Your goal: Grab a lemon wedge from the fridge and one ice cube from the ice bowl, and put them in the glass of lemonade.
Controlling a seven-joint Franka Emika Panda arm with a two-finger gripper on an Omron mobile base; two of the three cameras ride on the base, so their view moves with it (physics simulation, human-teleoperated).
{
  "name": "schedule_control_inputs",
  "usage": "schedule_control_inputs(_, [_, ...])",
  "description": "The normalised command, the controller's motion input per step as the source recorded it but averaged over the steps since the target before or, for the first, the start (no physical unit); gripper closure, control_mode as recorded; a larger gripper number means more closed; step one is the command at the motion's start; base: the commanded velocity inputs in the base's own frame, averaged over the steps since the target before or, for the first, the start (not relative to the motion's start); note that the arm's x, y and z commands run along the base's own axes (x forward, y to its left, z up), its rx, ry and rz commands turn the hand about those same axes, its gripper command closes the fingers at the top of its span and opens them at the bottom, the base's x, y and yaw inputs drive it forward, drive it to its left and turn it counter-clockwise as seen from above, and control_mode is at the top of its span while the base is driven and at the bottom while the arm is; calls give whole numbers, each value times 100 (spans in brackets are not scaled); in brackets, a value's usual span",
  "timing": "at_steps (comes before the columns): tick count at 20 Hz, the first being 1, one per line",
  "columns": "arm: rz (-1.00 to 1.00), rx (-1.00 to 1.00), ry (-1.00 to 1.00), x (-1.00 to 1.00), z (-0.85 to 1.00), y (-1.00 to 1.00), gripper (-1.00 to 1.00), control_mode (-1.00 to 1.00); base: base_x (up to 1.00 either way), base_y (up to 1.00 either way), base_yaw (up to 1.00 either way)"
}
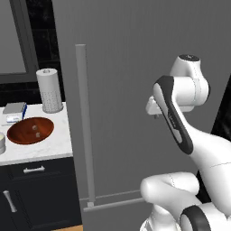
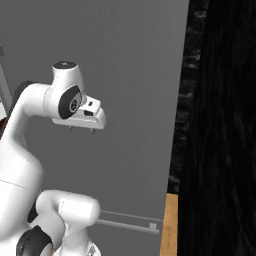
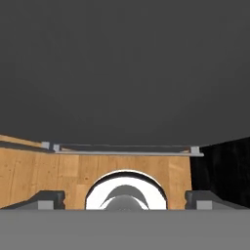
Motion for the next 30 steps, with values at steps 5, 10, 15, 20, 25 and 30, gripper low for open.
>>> schedule_control_inputs(5, [-1, 0, 0, -48, -8, -4, -100, -100, 0, 0, 0])
schedule_control_inputs(10, [0, 0, 0, -30, -15, 0, -100, -100, 0, 0, 0])
schedule_control_inputs(15, [0, 0, 0, -17, -23, 0, -100, -100, 0, 0, 0])
schedule_control_inputs(20, [0, 0, 0, -36, -40, 9, -100, -100, 0, 0, 0])
schedule_control_inputs(25, [0, 0, -2, -67, -33, 22, -100, -100, 0, 0, 0])
schedule_control_inputs(30, [0, 0, -12, -51, -15, 17, -100, -100, 0, 0, 0])
